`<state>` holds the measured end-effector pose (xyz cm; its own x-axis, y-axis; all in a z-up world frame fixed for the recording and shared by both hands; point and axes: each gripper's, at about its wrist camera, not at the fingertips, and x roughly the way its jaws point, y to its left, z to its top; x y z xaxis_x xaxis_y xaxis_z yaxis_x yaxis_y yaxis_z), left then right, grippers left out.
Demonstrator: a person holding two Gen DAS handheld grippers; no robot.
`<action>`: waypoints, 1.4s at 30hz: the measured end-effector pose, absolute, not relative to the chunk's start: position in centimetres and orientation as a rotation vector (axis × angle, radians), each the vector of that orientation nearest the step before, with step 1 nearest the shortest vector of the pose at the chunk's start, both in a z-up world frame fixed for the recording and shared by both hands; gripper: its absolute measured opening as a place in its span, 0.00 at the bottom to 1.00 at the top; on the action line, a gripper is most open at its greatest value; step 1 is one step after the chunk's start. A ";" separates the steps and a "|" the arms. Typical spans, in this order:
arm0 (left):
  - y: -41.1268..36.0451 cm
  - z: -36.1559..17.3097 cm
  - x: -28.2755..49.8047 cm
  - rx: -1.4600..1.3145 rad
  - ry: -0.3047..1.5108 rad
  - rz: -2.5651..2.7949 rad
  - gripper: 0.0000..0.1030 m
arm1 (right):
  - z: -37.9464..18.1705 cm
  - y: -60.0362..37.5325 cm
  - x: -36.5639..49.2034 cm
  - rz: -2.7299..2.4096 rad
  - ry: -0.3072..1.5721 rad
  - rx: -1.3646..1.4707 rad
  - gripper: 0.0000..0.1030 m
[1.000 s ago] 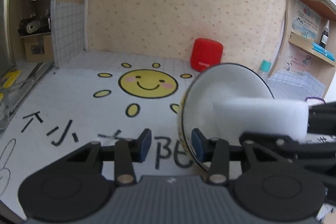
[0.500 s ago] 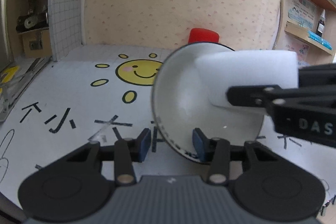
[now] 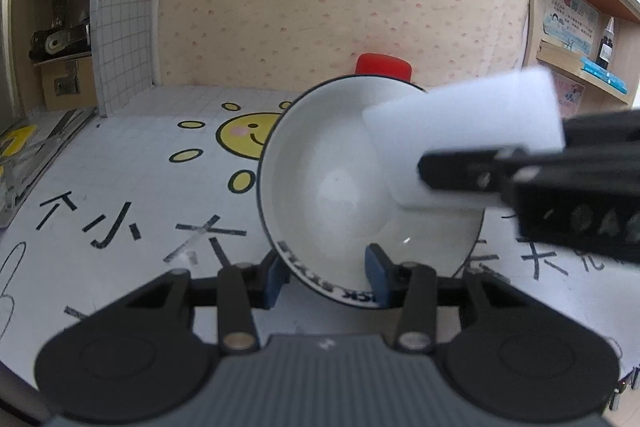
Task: Clean bowl
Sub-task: 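Hold the yellow bowl tilted with the left gripper while the right gripper scrubs its inside with the sponge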
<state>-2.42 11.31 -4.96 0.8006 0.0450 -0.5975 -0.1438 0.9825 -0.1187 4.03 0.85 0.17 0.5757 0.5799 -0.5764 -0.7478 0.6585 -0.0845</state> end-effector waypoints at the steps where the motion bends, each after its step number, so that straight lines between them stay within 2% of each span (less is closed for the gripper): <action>1: 11.4 -4.9 -2.5 -0.161 0.636 0.100 0.39 | -0.1 1.0 4.1 0.792 0.553 -0.341 0.18; 19: 14.1 -4.3 -1.9 -0.199 0.607 0.164 0.41 | -0.9 1.1 3.7 0.822 0.570 -0.399 0.17; 42: 12.6 -5.0 -3.3 -0.158 0.625 0.147 0.40 | 0.5 1.8 3.5 0.821 0.504 -0.374 0.18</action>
